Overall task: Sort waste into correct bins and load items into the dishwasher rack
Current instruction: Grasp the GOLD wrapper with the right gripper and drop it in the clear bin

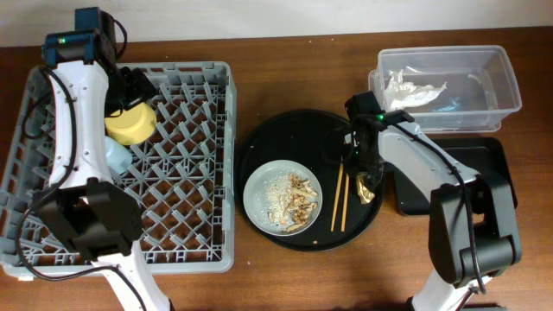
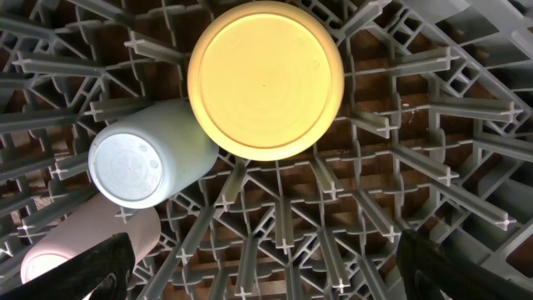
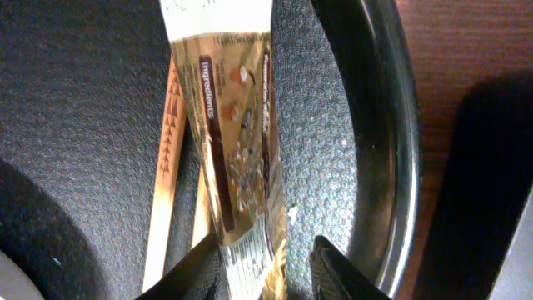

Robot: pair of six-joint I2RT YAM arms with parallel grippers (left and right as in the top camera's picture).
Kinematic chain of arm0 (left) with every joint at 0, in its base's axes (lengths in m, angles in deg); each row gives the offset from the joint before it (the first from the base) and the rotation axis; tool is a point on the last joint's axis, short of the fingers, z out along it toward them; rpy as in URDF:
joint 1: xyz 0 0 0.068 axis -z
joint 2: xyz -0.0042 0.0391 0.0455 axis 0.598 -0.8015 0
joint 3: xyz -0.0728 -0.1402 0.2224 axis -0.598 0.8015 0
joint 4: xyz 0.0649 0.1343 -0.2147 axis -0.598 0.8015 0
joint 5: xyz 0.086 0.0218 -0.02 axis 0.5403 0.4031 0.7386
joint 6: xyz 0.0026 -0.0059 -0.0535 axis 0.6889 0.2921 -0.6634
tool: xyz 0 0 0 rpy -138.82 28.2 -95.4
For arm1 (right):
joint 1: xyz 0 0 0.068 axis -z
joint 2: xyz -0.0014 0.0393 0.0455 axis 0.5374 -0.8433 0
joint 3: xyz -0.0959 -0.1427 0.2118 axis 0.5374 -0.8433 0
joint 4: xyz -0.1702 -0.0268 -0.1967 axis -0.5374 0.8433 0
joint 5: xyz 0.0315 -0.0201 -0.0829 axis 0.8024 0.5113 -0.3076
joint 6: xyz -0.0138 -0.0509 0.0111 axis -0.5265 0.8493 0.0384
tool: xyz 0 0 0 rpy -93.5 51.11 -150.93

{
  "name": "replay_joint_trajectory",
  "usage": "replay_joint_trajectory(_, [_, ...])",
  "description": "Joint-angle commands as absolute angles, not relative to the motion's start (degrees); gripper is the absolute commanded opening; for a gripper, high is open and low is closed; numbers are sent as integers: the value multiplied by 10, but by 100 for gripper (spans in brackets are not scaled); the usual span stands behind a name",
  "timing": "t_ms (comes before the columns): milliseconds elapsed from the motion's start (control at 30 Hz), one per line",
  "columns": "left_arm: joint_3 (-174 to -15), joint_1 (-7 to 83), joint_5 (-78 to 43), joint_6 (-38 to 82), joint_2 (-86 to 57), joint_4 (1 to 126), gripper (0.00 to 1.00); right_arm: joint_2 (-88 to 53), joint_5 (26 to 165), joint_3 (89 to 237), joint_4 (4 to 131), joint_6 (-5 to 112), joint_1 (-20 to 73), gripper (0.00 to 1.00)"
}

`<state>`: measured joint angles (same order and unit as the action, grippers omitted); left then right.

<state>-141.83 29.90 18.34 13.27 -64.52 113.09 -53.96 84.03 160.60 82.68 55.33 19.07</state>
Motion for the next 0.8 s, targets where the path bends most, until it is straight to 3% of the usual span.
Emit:
replay_joint_trajectory(0, [-1422, 297, 184, 127, -641, 1131, 99, -540, 834, 1569, 799, 544, 190, 37])
replay_joint_trajectory(100, [-1422, 297, 184, 127, -641, 1132, 99, -540, 833, 1569, 791, 539, 190, 30])
replay_joint_trajectory(167, [-1422, 297, 184, 127, -641, 1131, 99, -539, 833, 1571, 794, 535, 190, 6])
replay_joint_trajectory(200, [-1422, 297, 184, 127, -641, 1132, 99, -539, 834, 1580, 805, 529, 190, 4])
replay_joint_trajectory(433, [-1422, 297, 184, 127, -641, 1132, 99, -537, 818, 1881, 962, 481, 212, 4])
replay_joint_trajectory(533, [-1422, 297, 184, 127, -641, 1131, 99, -537, 764, 1959, 899, 367, 291, 4])
replay_joint_trajectory(700, [-1422, 297, 184, 127, -641, 1131, 99, -601, 745, 1952, 805, 231, 397, 4])
replay_joint_trajectory(733, [-1422, 297, 184, 127, -641, 1132, 99, -620, 746, 1952, 788, 198, 409, 10])
replay_joint_trajectory(767, [-1422, 297, 184, 127, -641, 1132, 99, -644, 770, 1952, 756, 176, 419, 56])
